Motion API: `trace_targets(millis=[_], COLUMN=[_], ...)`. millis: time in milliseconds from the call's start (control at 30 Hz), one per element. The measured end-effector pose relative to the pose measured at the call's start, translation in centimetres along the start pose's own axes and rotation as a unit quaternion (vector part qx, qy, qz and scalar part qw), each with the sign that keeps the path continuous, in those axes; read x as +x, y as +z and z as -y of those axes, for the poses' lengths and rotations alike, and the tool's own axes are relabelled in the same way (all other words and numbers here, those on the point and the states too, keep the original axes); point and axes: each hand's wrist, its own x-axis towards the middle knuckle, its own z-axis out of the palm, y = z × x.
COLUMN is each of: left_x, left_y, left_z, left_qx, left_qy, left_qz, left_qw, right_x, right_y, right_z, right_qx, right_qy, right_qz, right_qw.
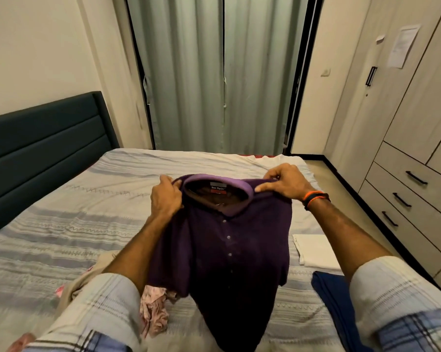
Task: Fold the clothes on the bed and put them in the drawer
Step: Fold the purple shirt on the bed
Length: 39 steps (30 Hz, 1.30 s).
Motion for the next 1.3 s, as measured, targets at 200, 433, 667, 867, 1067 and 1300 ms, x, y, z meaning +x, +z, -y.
trace_targets(millis=[200, 433, 667, 867, 1067, 1300], left_x=[2.2, 2.6, 1.9, 2.0, 1.2, 2.4], left_y=[-2.0, -3.1, -1.7, -2.5, -3.2, -4.3], left_z=[0.0, 1.5, 2.0, 0.7, -1.0, -0.6], left_qx=[-0.020, 0.089, 0.066, 0.008, 0.148, 0.136], left_qy=[0.098, 0.144, 0.059, 0.060, 0.072, 0.144], left_qz=[0.032, 0.205, 0.038, -0.020, -0.004, 0.063], left_qw=[0.994, 0.964, 0.995, 0.998, 0.986, 0.978], right_x=[0.2, -0.1, 0.0, -0.4, -0.6, 0.2], right_y=[1.0, 1.5, 1.5, 1.5, 1.0, -1.4], right_z=[-2.1, -1.5, -1.0, -2.6, -1.7, 0.2], right_qx=[-0.163, -0.185, -0.040, -0.037, -0.061, 0.090], right_qy=[0.073, 0.144, 0.193, 0.188, 0.189, 0.213], right_qz=[0.028, -0.119, -0.093, -0.105, -0.142, -0.220], right_qw=[0.984, 0.965, 0.976, 0.976, 0.970, 0.948])
